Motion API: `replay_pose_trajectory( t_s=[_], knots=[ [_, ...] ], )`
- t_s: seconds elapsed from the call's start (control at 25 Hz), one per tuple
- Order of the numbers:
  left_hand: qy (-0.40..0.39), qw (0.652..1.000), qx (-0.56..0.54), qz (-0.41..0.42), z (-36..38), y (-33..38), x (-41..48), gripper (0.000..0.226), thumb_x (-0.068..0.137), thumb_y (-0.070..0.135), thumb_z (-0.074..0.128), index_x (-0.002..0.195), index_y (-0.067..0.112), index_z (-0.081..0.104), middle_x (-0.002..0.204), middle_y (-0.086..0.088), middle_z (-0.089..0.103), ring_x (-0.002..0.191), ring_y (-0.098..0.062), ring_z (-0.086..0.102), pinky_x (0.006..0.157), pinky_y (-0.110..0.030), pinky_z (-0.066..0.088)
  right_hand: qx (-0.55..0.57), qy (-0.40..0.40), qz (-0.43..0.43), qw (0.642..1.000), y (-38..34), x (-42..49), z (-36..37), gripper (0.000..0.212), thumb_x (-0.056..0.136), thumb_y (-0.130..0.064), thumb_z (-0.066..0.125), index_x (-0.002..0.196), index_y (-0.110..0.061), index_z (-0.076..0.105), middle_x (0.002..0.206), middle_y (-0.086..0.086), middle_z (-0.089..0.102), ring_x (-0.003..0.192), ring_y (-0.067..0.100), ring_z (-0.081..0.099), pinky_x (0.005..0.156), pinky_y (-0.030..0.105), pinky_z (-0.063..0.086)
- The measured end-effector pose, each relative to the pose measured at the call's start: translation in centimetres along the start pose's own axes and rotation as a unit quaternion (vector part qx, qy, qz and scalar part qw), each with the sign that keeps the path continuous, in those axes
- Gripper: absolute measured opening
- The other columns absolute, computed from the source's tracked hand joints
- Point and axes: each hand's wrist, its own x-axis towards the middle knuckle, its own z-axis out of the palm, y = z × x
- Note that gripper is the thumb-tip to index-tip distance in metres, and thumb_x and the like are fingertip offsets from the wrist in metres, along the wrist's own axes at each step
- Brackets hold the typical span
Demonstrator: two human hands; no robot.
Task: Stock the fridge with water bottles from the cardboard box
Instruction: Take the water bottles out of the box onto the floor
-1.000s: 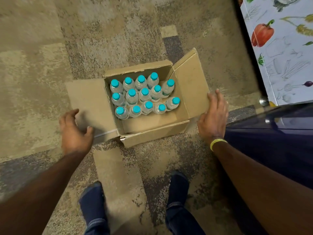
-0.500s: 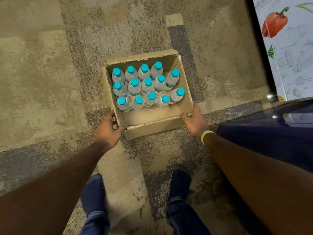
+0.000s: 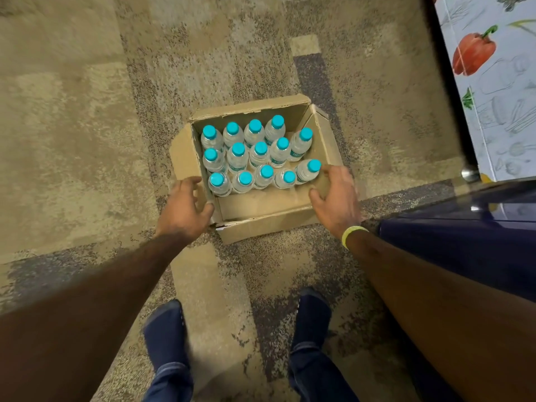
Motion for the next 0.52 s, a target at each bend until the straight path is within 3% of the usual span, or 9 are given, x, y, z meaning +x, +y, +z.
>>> replay_pose_trajectory(
  t_s=[0.2, 0.32, 0.52],
  knots=[
    [-0.008, 0.979, 0.176, 0.101, -0.6, 2.2, 3.6, 0.057, 0.087, 0.034, 0.064, 0.137, 0.014, 0.046, 0.131, -0.009, 0.052, 0.115, -0.025, 0.054, 0.097, -0.045, 0.049, 0.031, -0.073, -0.121, 0.99, -5.6, 1.7, 2.9, 0.04, 0.089, -0.023, 0.063, 0.126, -0.013, 0.054, 0.115, 0.005, 0.058, 0.105, 0.019, 0.056, 0.092, 0.038, 0.049],
    [-0.047, 0.956, 0.272, 0.101, -0.3, 2.2, 5.1, 0.057, 0.084, 0.037, 0.066, 0.134, 0.015, 0.05, 0.131, -0.01, 0.053, 0.112, -0.028, 0.055, 0.091, -0.045, 0.051, 0.0, -0.15, -0.106, 0.983, -7.9, 2.3, 5.5, 0.04, 0.088, -0.029, 0.062, 0.125, -0.017, 0.052, 0.103, 0.008, 0.066, 0.097, 0.027, 0.061, 0.079, 0.036, 0.049],
    [-0.03, 0.951, 0.29, 0.105, 1.2, 1.5, 5.9, 0.052, 0.085, 0.043, 0.067, 0.129, 0.018, 0.054, 0.123, -0.008, 0.059, 0.104, -0.029, 0.059, 0.079, -0.042, 0.052, -0.055, -0.165, -0.09, 0.981, -9.2, 2.5, 8.9, 0.05, 0.091, -0.032, 0.061, 0.136, -0.017, 0.044, 0.12, 0.014, 0.064, 0.109, 0.035, 0.059, 0.086, 0.038, 0.048]
  ],
)
